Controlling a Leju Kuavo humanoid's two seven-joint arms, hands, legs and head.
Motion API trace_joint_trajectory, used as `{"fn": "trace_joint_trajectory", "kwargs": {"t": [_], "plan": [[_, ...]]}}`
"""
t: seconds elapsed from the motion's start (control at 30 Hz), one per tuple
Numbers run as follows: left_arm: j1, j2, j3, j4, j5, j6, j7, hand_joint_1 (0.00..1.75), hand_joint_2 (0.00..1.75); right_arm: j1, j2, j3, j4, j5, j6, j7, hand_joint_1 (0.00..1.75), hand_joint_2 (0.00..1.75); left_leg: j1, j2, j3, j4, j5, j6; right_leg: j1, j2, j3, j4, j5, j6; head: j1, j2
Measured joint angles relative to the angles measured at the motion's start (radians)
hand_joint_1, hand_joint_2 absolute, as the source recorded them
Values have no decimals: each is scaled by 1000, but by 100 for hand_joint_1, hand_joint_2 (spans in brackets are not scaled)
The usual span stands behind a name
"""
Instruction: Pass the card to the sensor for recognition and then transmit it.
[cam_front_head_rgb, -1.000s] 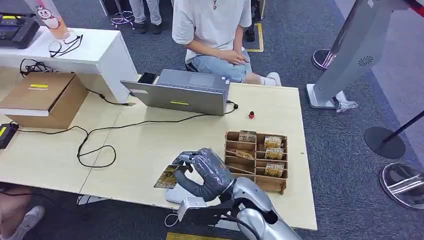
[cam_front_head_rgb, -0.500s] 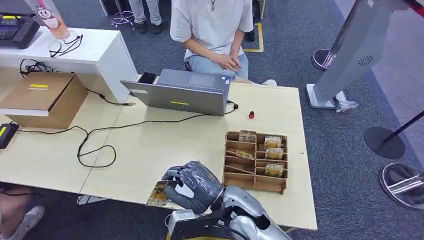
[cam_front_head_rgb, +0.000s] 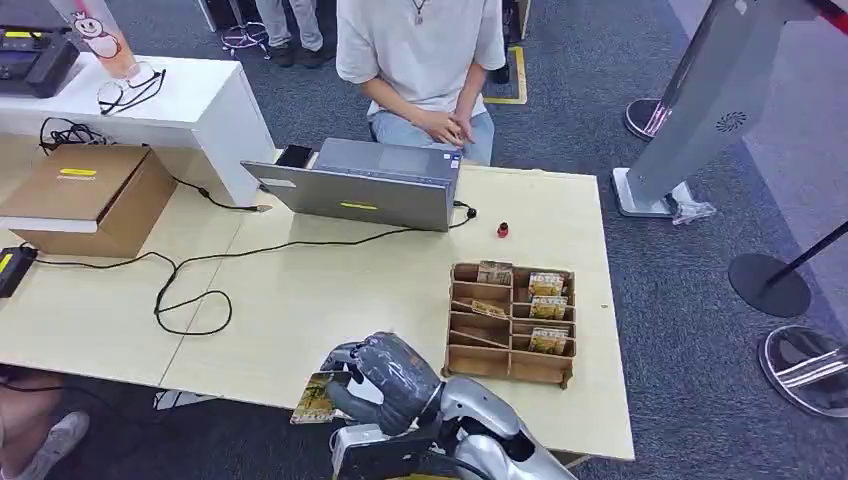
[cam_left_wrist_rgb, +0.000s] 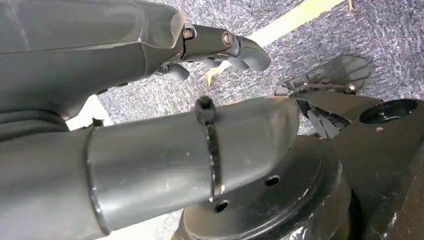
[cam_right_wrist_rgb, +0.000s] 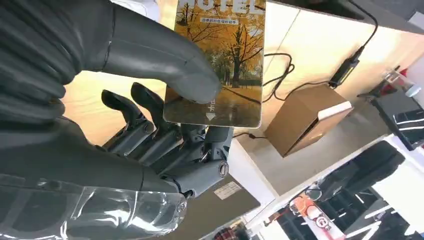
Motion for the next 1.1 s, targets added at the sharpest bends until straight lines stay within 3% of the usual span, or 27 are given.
{"fn": "trace_joint_trajectory", "kwargs": {"t": [0.77, 1.1], "plan": [[-5, 2, -18, 5, 11, 2, 29, 0, 0, -44, 33, 2, 186, 34, -62, 147, 175, 175, 0, 0, 0, 0, 0, 0, 0, 0, 0, 0, 0, 0, 0, 0], [-5, 2, -19, 5, 14, 2, 29, 0, 0, -52, 39, 2, 224, 56, -71, 169, 175, 175, 0, 0, 0, 0, 0, 0, 0, 0, 0, 0, 0, 0, 0, 0]]}}
